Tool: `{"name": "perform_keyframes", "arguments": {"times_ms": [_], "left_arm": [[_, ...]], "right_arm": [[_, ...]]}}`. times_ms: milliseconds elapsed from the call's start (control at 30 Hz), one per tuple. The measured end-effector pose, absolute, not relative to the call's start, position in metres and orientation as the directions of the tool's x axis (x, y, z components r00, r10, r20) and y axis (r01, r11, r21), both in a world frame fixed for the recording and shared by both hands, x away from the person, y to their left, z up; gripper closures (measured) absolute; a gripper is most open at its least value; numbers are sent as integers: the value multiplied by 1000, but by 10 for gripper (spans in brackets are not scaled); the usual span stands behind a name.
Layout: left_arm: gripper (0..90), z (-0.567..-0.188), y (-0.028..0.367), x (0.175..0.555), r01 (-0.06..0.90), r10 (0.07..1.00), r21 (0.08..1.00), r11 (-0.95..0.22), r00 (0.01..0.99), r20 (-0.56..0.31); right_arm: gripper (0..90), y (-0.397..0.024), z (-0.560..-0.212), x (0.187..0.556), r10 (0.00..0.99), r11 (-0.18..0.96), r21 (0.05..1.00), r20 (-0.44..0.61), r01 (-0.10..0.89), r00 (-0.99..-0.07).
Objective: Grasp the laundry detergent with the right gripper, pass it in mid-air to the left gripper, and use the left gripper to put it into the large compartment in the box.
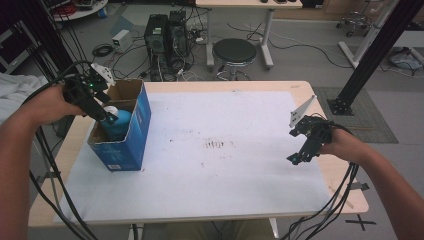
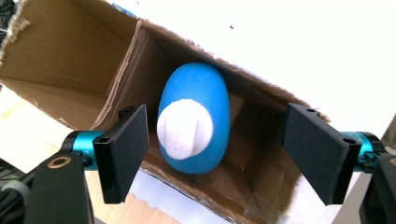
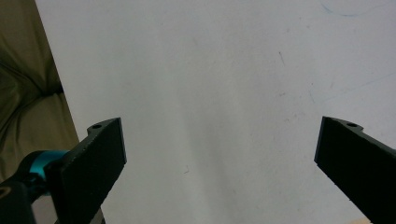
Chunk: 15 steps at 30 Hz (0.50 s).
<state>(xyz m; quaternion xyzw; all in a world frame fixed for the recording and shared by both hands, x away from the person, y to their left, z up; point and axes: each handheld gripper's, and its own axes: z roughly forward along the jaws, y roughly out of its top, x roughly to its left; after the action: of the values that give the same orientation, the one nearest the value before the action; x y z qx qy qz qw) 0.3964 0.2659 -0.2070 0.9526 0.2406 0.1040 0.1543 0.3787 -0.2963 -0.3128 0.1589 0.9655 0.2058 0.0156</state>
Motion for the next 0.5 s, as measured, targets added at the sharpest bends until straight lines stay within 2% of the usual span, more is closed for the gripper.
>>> {"name": "perform_keyframes", "arguments": {"times_ms": [200,333,500], "left_arm": [[232,-188,249,389,387,466,389,-836,875,130],[232,-179,233,391,400,491,430,-810,863,122],[232,-172,206,398,350,438,443,-825,892,110]], "right_arm": [[11,-297,-311,377,314,863,408,28,297,-949],[11,-297,-307,377,317,860,415,22,297,-948],[11,-295,-304,376,315,859,421,12,291,-949]]}}
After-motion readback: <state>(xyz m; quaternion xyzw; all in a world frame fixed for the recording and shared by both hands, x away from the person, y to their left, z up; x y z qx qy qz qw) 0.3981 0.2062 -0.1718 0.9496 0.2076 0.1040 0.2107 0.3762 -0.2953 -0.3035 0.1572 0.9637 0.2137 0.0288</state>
